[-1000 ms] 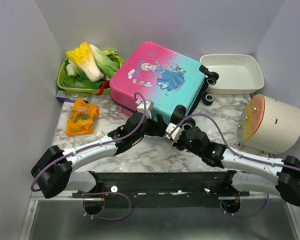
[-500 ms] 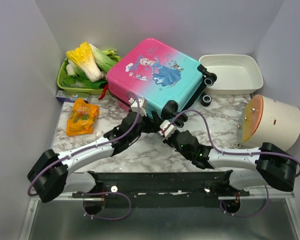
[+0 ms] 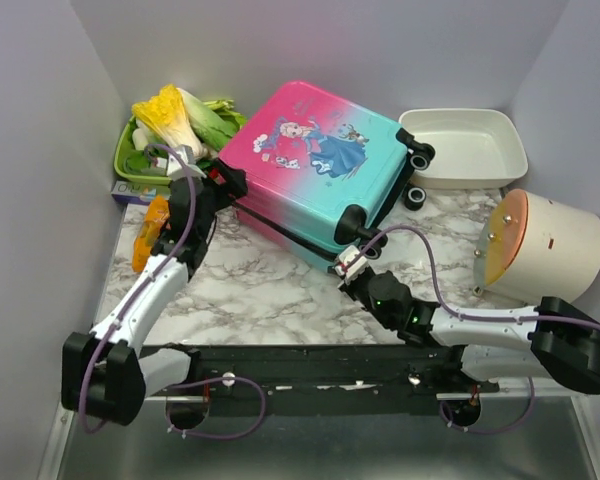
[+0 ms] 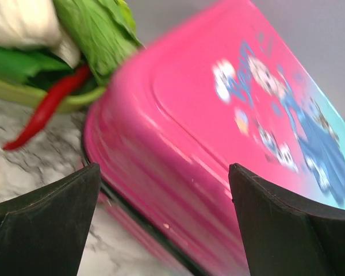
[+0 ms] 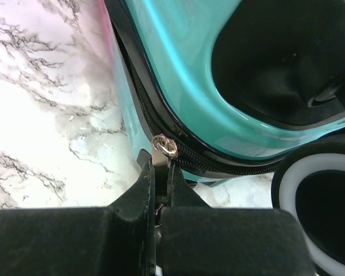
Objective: Open, take out, and arrange the luggage
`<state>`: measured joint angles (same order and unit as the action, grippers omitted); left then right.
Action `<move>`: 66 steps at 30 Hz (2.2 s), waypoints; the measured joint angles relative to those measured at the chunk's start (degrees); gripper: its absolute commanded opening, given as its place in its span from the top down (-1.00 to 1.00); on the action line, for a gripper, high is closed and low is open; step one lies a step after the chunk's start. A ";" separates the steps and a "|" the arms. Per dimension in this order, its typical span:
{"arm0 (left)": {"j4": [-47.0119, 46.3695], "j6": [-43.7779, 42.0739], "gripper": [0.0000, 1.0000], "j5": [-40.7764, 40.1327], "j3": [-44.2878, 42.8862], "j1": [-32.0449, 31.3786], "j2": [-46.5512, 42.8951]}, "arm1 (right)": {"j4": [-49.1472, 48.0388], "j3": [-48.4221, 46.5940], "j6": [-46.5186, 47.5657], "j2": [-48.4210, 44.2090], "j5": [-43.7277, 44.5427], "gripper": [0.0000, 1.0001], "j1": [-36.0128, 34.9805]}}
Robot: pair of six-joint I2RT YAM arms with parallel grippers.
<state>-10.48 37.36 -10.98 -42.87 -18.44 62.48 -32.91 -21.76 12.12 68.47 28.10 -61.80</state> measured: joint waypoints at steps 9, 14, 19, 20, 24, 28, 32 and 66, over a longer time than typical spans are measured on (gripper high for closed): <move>-0.17 -1.36 -0.97 8.44 -15.87 14.25 20.02 | 0.48 2.62 -0.33 -3.91 0.24 0.99 -0.02; -11.58 4.94 -0.98 25.90 -17.81 18.43 29.57 | 1.09 2.71 -0.22 -4.31 0.35 0.99 -0.02; -21.33 10.67 -0.97 35.52 -17.73 19.74 34.16 | 1.51 2.71 -0.07 -4.31 0.44 0.99 -0.02; -22.95 11.37 -0.97 37.11 -17.57 19.78 34.42 | 1.46 2.71 0.00 -4.28 0.42 0.99 -0.02; -29.68 12.98 -0.97 41.24 -16.22 18.82 35.08 | 1.44 2.56 1.22 -3.58 0.04 0.99 -0.02; -33.79 13.16 -0.97 41.48 -15.78 18.86 36.35 | 1.79 0.72 2.49 -0.72 -1.18 0.99 -0.09; -35.34 12.13 -0.98 41.33 -16.85 18.84 37.79 | 2.27 -1.70 3.41 2.38 -1.03 0.99 -0.22; -41.94 11.65 -0.97 36.54 -13.77 18.16 38.01 | 15.17 -24.85 -3.15 21.38 -3.15 0.99 -1.22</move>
<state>-52.42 49.01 25.56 -56.64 -0.27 100.49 -17.74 -46.61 8.97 89.84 24.95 -63.02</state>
